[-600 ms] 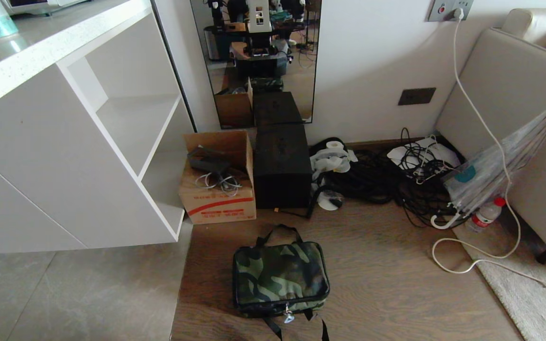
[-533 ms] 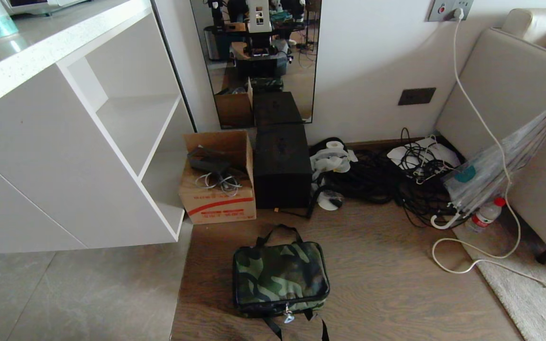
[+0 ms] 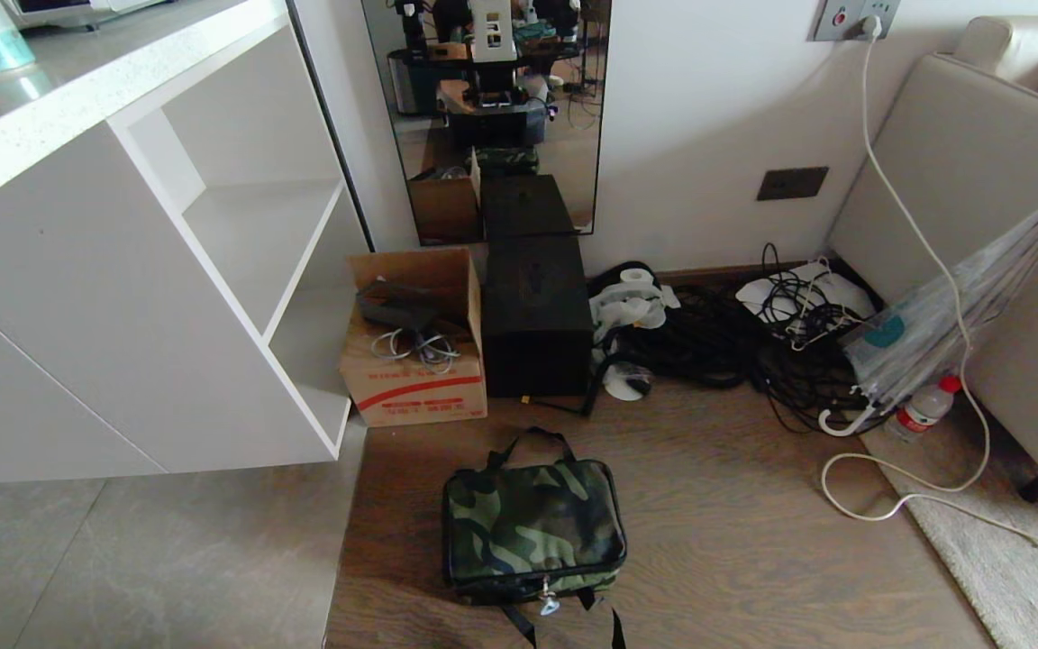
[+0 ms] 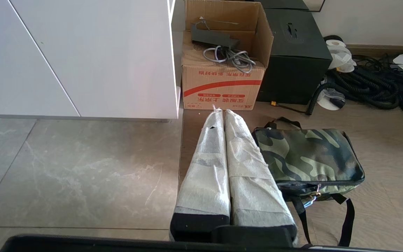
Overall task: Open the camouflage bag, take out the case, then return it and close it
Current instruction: Open the top of the storage box
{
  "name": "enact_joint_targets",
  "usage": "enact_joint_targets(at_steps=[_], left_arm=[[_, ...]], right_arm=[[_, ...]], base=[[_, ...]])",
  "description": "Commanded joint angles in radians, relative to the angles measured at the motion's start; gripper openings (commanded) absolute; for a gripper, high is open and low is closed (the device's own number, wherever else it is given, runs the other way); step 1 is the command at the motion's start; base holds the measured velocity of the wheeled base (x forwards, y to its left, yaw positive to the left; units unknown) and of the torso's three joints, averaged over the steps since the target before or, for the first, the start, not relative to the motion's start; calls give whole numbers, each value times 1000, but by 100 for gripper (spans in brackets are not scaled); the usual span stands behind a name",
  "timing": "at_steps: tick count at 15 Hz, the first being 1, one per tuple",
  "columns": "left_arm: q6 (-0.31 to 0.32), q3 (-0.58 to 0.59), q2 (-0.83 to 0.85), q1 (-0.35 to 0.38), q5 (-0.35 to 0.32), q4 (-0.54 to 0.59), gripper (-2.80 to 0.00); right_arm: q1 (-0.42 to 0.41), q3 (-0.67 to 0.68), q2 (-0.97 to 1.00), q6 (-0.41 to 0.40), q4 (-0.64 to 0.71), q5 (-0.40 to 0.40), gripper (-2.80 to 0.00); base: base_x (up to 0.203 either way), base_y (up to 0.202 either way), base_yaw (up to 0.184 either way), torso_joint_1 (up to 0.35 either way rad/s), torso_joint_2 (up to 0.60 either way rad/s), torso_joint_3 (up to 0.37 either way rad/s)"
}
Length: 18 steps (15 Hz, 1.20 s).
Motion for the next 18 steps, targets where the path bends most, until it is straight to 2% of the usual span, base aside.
enact_joint_targets(at_steps=[1, 18], left_arm=[[-1, 9, 0, 0, 0, 0, -280], [-1, 9, 0, 0, 0, 0, -280]], right_arm=[[2, -3, 1, -3, 4, 0, -280], [0, -2, -2, 0, -1, -1, -280]], base=[[0, 0, 0, 0, 0, 0], [0, 0, 0, 0, 0, 0]])
